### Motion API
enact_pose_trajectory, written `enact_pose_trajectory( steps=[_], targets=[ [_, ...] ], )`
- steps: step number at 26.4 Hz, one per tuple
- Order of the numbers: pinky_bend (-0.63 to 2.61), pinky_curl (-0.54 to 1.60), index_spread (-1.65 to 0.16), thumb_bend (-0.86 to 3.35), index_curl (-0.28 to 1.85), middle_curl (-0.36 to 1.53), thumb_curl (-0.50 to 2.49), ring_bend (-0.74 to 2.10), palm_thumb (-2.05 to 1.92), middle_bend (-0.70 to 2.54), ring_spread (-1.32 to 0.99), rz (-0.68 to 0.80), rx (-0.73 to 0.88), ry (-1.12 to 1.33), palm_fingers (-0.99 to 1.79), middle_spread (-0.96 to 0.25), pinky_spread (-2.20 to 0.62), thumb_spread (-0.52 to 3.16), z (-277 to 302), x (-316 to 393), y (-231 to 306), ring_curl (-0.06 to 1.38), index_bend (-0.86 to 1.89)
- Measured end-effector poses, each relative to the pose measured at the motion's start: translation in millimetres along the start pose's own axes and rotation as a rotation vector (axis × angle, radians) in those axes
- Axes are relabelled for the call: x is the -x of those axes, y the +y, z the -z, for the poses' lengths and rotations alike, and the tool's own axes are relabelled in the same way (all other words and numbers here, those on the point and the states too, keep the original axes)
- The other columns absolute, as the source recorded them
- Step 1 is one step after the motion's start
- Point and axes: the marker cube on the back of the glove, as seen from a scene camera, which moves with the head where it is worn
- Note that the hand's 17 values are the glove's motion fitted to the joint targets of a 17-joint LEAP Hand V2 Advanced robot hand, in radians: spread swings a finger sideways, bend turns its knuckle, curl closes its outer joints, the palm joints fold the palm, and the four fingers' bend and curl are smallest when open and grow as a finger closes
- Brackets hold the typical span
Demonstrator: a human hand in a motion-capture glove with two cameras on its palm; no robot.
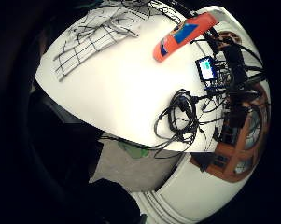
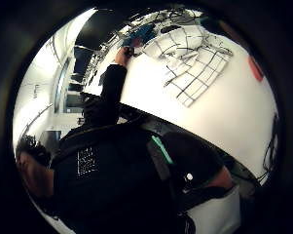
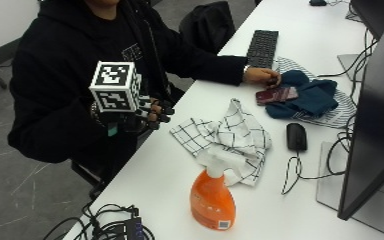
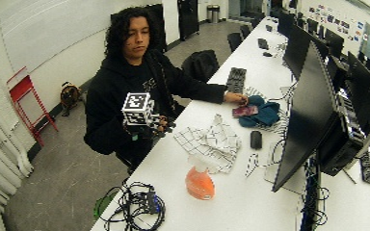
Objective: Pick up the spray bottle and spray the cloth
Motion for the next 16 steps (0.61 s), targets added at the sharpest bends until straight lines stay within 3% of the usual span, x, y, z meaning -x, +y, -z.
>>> enact_pose_trajectory(
  steps=[6,16],
  targets=[
    [0.28,0.13,-0.29,0.2,0.14,0.13,0.11,0.35,0.38,0.25,-0.11,-0.019,0.022,0.003,0.45,-0.1,0.11,0.69,-3.1,-3.3,2.7,0.14,0.19],
    [0.24,0.19,-0.35,0.16,0.23,0.2,0.16,0.33,0.44,0.22,-0.13,-0.086,0.029,-0.015,0.45,-0.11,0.15,0.97,-3.4,-22.9,9.0,0.18,0.19]
  ],
)
